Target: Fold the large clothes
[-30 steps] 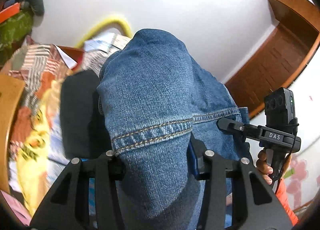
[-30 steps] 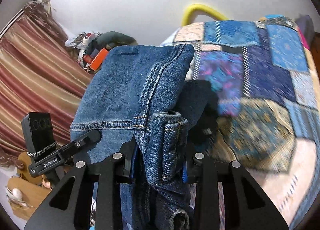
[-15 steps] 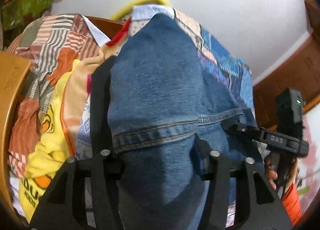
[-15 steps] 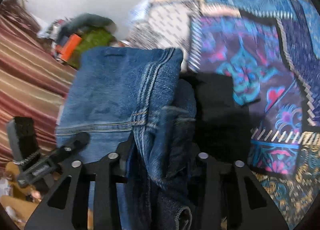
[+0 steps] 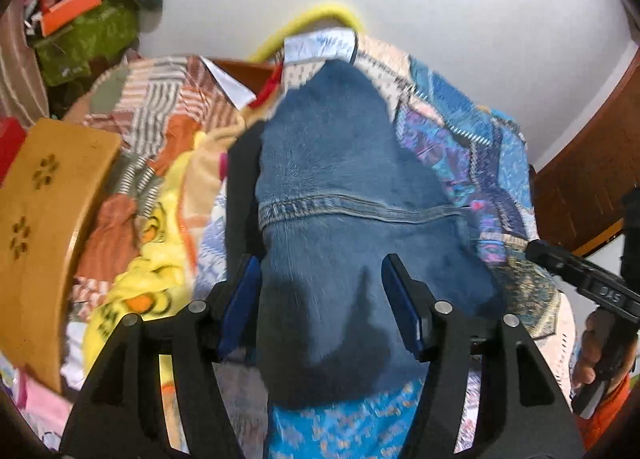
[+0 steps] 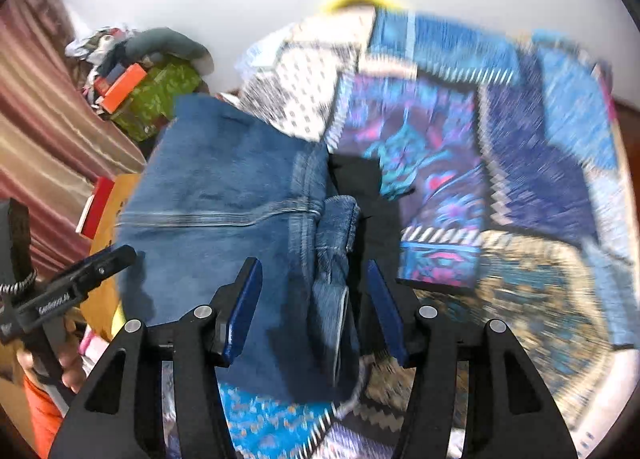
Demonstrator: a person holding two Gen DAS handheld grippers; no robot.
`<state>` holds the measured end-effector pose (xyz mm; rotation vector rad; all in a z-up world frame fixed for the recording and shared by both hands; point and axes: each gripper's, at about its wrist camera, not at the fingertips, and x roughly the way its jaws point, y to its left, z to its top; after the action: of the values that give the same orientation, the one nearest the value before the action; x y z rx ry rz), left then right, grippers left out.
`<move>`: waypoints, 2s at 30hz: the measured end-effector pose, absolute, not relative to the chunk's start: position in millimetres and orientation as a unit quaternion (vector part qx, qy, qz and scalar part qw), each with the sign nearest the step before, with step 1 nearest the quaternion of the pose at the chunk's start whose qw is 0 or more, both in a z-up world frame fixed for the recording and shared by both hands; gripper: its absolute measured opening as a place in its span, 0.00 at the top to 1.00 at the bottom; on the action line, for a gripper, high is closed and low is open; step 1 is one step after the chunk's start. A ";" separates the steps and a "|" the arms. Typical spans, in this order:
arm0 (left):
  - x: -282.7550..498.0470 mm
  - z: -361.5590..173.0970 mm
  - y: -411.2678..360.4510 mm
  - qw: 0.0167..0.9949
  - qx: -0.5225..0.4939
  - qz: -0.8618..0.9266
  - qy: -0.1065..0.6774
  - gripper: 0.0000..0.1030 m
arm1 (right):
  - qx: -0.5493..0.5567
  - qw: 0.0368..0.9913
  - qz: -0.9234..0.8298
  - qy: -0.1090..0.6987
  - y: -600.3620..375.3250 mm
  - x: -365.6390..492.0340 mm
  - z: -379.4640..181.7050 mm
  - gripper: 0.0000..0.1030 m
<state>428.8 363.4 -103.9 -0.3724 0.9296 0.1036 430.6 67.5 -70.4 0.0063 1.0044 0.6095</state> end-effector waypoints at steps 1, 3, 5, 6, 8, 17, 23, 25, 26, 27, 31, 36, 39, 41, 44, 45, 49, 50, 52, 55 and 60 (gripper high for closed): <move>420.1 -95.0 360.6 0.880 -0.172 0.054 0.440 0.39 | -0.003 0.841 0.288 0.458 63.4 419.2 -54.9 0.50; 396.1 -67.4 349.7 0.893 -0.149 0.065 0.420 0.39 | -0.008 0.856 0.289 0.429 59.6 399.8 -28.6 0.50; 364.2 -32.3 333.0 0.911 -0.118 0.070 0.388 0.39 | -0.007 0.874 0.294 0.386 47.4 368.7 6.8 0.50; 348.8 -16.2 324.3 0.919 -0.104 0.073 0.372 0.39 | -0.006 0.879 0.296 0.373 48.6 360.3 16.4 0.50; 316.9 13.3 306.6 0.935 -0.079 0.078 0.337 0.39 | 0.002 0.892 0.305 0.335 39.5 334.1 41.7 0.50; 154.1 98.8 213.9 0.986 -0.005 0.083 0.145 0.39 | 0.028 0.928 0.334 0.161 -2.5 190.9 106.4 0.50; 77.9 99.0 162.7 0.993 0.003 0.095 0.074 0.39 | 0.032 0.933 0.338 0.117 -22.2 118.5 106.7 0.50; 60.1 96.0 151.8 0.993 0.007 0.106 0.056 0.39 | 0.030 0.943 0.315 0.100 -27.8 101.3 104.1 0.49; 50.7 93.7 145.8 0.992 0.005 0.114 0.047 0.38 | 0.028 0.947 0.307 0.095 -28.5 99.9 101.3 0.48; 44.6 92.4 146.0 0.992 0.004 0.116 0.044 0.35 | 0.027 0.950 0.298 0.091 -29.8 95.9 99.7 0.43; 24.8 88.7 136.9 0.993 -0.007 0.115 0.032 0.25 | 0.027 0.957 0.277 0.080 -31.5 93.2 99.0 0.17; 11.7 84.7 134.4 0.990 -0.022 0.141 0.021 0.07 | 0.026 0.964 0.255 0.064 -33.3 87.6 100.2 0.00; 9.6 82.2 133.6 0.988 -0.023 0.152 0.024 0.01 | 0.020 0.964 0.256 0.068 -33.1 83.0 100.2 0.00; 8.0 81.3 135.0 0.988 -0.028 0.152 0.027 0.01 | 0.013 0.964 0.254 0.074 -30.3 85.4 101.5 0.00; 8.0 80.1 136.7 0.988 -0.035 0.149 0.030 0.01 | 0.008 0.964 0.255 0.075 -29.2 84.4 99.9 0.00; 8.7 79.8 138.0 0.988 -0.037 0.148 0.031 0.01 | 0.006 0.964 0.256 0.075 -28.4 84.1 100.4 0.00; 5.7 76.4 137.2 0.988 -0.037 0.150 0.029 0.01 | -0.003 0.965 0.252 0.071 -29.0 79.6 96.5 0.00; 4.7 75.6 136.4 0.987 -0.037 0.152 0.029 0.01 | -0.006 0.966 0.250 0.069 -27.8 78.9 97.5 0.00; 5.0 74.3 137.5 0.987 -0.039 0.153 0.031 0.01 | -0.011 0.966 0.251 0.068 -28.4 75.6 93.8 0.00; 4.7 71.6 138.4 0.986 -0.042 0.156 0.035 0.01 | -0.018 0.966 0.250 0.068 -27.2 72.9 92.2 0.00; 4.8 67.5 139.7 0.985 -0.044 0.163 0.041 0.01 | -0.019 0.966 0.247 0.071 -29.5 69.6 86.8 0.00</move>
<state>4.8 139.7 67.5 -0.0884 0.0819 0.3282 69.6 -29.5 86.8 -0.0391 0.1428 0.4998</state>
